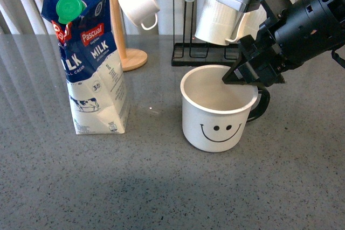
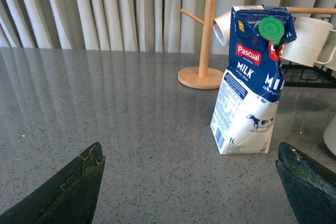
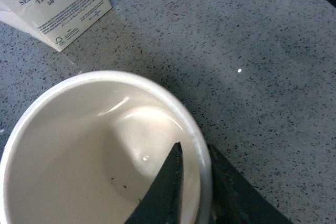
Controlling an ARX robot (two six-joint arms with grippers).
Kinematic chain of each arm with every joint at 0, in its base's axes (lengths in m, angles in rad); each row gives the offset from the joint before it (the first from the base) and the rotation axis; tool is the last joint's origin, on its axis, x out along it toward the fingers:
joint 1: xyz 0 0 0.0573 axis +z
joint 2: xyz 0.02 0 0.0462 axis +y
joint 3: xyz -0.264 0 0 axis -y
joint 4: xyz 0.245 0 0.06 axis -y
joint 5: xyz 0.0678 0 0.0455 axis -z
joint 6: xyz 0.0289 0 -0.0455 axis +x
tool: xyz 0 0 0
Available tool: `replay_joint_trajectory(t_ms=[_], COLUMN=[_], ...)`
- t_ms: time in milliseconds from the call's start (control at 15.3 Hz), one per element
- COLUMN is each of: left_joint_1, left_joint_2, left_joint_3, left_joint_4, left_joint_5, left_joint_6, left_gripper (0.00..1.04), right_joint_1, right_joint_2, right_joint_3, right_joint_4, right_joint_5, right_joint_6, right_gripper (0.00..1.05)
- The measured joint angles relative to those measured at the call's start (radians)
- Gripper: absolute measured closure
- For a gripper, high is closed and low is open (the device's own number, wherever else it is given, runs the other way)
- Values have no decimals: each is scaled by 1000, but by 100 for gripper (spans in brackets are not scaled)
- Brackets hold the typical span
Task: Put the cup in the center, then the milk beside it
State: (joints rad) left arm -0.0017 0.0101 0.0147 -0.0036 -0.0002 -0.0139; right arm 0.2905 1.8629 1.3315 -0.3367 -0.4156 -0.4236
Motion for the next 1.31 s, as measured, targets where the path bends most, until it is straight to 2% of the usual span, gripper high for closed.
replay_joint_trajectory(t_ms=[196,524,720,785,916,1113,1244,1309], left_joint_1=[0,0,0,0,0,0,0,0], left_joint_2=[0,0,0,0,0,0,0,0], left_joint_3=[0,0,0,0,0,0,0,0], left_joint_4=[0,0,0,0,0,0,0,0], left_joint_5=[0,0,0,0,0,0,0,0], left_joint_6=[0,0,0,0,0,0,0,0], left_gripper=[7,7,7,7,7,7,7,7], right_joint_1=[4,-6,-59,-95,-168,-203,-276,-307], right_joint_2=[-1,-52,-122,-187,-375,-474,-690,-813], right_joint_3=[0,0,-8,-68,-283,-397,-618,-725], right_joint_4=[-3,59,215,312,530,630,776,807], right_joint_5=[3,3,24,45,63,79,96,136], right_joint_6=[-16,-8,124,207,378,446,593,648], right_gripper=[62,7,6,7,7,7,7,7])
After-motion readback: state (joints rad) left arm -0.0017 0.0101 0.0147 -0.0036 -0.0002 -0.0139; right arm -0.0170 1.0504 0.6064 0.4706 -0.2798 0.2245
